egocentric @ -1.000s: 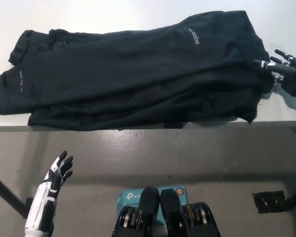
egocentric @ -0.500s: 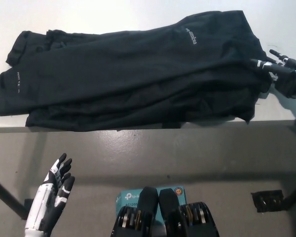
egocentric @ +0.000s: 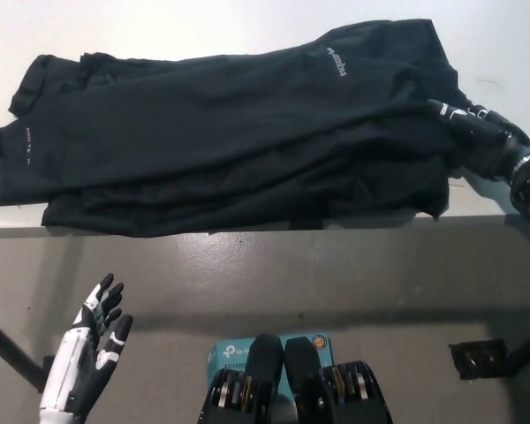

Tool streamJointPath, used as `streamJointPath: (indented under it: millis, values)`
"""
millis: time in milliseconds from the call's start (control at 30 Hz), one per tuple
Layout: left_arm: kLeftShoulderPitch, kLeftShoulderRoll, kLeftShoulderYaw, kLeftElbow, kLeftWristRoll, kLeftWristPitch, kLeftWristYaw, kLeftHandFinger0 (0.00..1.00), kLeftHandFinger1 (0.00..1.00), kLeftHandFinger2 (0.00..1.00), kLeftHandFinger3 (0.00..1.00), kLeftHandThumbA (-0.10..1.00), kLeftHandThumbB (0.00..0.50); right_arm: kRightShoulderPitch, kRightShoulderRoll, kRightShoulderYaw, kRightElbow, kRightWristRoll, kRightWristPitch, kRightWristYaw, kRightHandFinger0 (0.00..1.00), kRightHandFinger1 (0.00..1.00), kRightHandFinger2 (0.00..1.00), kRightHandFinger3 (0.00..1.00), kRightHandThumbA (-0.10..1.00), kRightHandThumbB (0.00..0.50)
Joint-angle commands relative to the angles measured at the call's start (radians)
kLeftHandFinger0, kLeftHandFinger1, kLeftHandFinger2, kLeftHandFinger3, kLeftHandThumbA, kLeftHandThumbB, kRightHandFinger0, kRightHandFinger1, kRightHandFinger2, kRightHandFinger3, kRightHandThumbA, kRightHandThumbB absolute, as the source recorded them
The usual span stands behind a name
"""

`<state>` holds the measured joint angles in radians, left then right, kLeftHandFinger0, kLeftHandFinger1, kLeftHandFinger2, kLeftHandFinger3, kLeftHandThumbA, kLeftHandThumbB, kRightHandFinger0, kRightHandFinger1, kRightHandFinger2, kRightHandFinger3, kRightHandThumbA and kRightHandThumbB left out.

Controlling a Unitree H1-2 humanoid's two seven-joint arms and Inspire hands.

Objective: The robot grabs the right edges of the black jacket on the table, and folds it in half

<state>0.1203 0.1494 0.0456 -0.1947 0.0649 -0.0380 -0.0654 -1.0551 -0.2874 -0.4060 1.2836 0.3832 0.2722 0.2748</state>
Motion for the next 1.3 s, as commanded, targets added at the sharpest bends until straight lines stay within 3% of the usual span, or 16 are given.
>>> streamJointPath:
  millis: [0,167,233,267,300,333,433,467,567,900,967,1100,1133,1200,1233,1267]
  values:
    - [-0.013,0.018,0.011,-0.027,-0.015,-0.002,-0.004,1.00,1.00,1.00,1.00,0.82,0.083,-0.061,0.011,-0.003,0.008,0.031,0.021,0.068,1.00,1.00,1.00,1.00,1.00,0.391]
    - [-0.010,0.014,0.017,-0.027,-0.020,-0.006,-0.003,1.00,1.00,1.00,1.00,0.78,0.080,-0.066,0.027,-0.013,0.023,0.038,0.030,0.067,1.00,1.00,1.00,1.00,1.00,0.468]
    - [-0.009,0.015,0.016,-0.031,-0.014,-0.003,-0.004,1.00,1.00,1.00,1.00,0.78,0.069,-0.070,0.032,-0.002,0.026,0.026,0.024,0.061,0.77,0.83,1.00,1.00,1.00,0.492]
    - [-0.010,0.014,0.016,-0.030,-0.019,-0.001,-0.006,1.00,1.00,1.00,1.00,0.77,0.068,-0.079,0.039,-0.005,0.035,0.018,-0.010,-0.007,0.35,0.49,0.68,0.74,0.83,0.500]
    - [-0.013,0.013,0.015,-0.028,-0.018,-0.001,-0.006,1.00,1.00,1.00,1.00,0.77,0.070,-0.093,0.052,-0.026,0.040,0.028,-0.040,-0.081,0.08,0.20,0.35,0.41,0.67,0.488]
    - [-0.013,0.012,0.015,-0.029,-0.017,0.004,-0.005,1.00,1.00,1.00,1.00,0.77,0.071,-0.103,0.066,-0.057,0.038,0.052,-0.065,-0.120,0.00,0.02,0.26,0.34,0.53,0.470]
    - [-0.014,0.011,0.016,-0.033,-0.016,0.006,-0.003,1.00,1.00,1.00,1.00,0.77,0.077,-0.125,0.084,-0.084,0.036,0.066,-0.071,-0.112,0.00,0.03,0.43,0.43,0.40,0.412]
    - [-0.014,0.014,0.014,-0.035,-0.014,0.011,-0.006,1.00,1.00,1.00,1.00,0.78,0.067,-0.131,0.097,-0.119,0.027,0.094,-0.082,-0.119,0.00,0.08,0.54,0.55,0.30,0.393]
    - [-0.019,0.016,0.015,-0.030,-0.009,0.002,-0.004,1.00,1.00,1.00,1.00,0.79,0.078,-0.147,0.112,-0.162,0.008,0.123,-0.055,-0.111,0.00,0.09,0.50,0.59,0.16,0.376]
    - [-0.027,0.021,0.032,-0.022,-0.038,0.002,-0.011,1.00,1.00,1.00,1.00,0.77,0.074,-0.158,0.132,-0.178,-0.038,0.137,-0.042,-0.109,0.00,0.09,0.47,0.67,0.14,0.264]
    - [-0.028,0.023,0.031,-0.019,-0.043,-0.001,-0.014,1.00,1.00,1.00,1.00,0.79,0.083,-0.160,0.136,-0.197,-0.040,0.155,-0.040,-0.124,0.00,0.10,0.48,0.58,0.08,0.265]
    - [-0.031,0.022,0.030,-0.021,-0.041,0.002,-0.013,1.00,1.00,1.00,1.00,0.80,0.084,-0.162,0.136,-0.199,-0.045,0.153,-0.047,-0.132,0.00,0.09,0.47,0.57,0.05,0.255]
    - [-0.030,0.018,0.027,-0.022,-0.034,0.008,-0.010,1.00,1.00,1.00,1.00,0.81,0.090,-0.152,0.143,-0.207,-0.078,0.156,-0.089,-0.158,0.00,0.07,0.50,0.62,-0.09,0.198]
    - [-0.030,0.018,0.027,-0.020,-0.033,0.004,-0.009,1.00,1.00,1.00,1.00,0.81,0.091,-0.150,0.143,-0.210,-0.085,0.160,-0.090,-0.160,0.00,0.04,0.50,0.36,-0.10,0.179]
    - [-0.034,0.018,0.026,-0.020,-0.032,0.006,-0.009,1.00,1.00,1.00,1.00,0.81,0.082,-0.144,0.135,-0.218,-0.116,0.170,-0.088,-0.157,0.00,0.04,0.52,0.66,-0.10,0.106]
    - [-0.034,0.018,0.026,-0.020,-0.032,0.007,-0.009,1.00,1.00,1.00,1.00,0.81,0.082,-0.142,0.135,-0.219,-0.122,0.171,-0.087,-0.157,0.00,0.02,0.53,0.67,-0.10,0.101]
